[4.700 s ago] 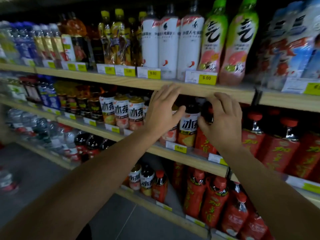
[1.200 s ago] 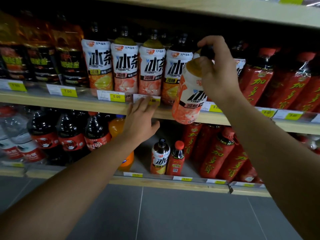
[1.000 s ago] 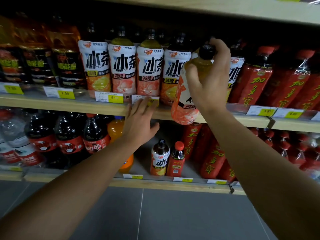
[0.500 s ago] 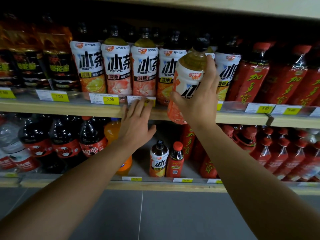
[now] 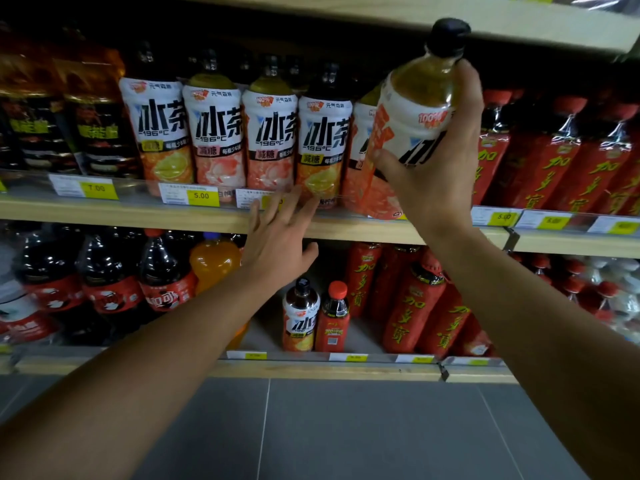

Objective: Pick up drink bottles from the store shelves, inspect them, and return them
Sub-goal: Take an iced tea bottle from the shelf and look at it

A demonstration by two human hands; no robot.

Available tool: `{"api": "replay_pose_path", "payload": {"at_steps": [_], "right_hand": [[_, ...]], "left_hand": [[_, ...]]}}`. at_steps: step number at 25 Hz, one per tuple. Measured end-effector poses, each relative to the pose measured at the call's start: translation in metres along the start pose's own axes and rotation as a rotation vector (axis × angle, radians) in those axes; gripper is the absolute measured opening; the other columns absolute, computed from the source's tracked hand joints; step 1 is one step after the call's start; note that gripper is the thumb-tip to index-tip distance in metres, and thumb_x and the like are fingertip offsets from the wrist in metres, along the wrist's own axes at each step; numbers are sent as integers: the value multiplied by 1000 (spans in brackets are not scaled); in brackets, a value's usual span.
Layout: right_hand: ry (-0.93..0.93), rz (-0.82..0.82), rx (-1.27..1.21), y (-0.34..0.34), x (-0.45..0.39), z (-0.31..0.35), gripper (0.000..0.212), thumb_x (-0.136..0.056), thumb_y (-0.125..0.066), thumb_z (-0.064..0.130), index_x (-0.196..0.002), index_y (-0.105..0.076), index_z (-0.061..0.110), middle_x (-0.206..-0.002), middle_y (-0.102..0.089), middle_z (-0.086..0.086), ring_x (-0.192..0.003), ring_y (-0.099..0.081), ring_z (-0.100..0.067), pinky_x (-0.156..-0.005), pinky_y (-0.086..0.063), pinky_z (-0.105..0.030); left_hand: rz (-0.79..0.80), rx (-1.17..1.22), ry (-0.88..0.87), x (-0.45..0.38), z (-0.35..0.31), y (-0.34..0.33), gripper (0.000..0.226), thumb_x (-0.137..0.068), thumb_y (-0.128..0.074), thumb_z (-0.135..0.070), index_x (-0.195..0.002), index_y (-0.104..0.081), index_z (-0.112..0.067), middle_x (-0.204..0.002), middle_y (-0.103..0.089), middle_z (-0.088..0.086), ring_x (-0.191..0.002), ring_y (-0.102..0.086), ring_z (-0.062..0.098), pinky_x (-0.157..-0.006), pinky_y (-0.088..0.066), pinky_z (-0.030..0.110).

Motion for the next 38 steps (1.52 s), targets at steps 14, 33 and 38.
{"api": "replay_pose_path", "payload": {"at_steps": [14,33,38], "right_hand": [[-37,-24,-7,-47,-32,-39,100,-76,-81,15,-155,-20,11,-147,-34,-7,-133,-33,-7,-97,-28,3],[-226,39,398,-93,-31,-86,105,-78,-82,37,-158,-14,25,-151,-29,-10,-128,-37,-35,-107,-33,-37],[-296,121,433,-96,-32,-90,108,-79,-81,34,-158,-8,26,-154,-24,-10,-132,-35,-38,-105,-39,-45]], "left_hand": [[-26,-47,-44,4,9,-24,59,-81,-69,-43,-135,-58,-21,-161,-30,12,-151,-17,37,-111,-19,70],[84,-108,0,3,10,-36,66,-84,-66,-39,-145,-44,-26,-168,-1,9,-153,7,35,-115,-5,71],[173,-105,1,4,11,-34,72,-88,-62,-42,-152,-32,-31,-167,12,3,-152,17,30,-118,0,66]]}}
Point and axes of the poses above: each hand's wrist, its own x-axis away from the middle knuckle, its own y-axis out of the back of the hand, z = x × y, the point moved 8 cm from there along -x, towards the middle knuckle
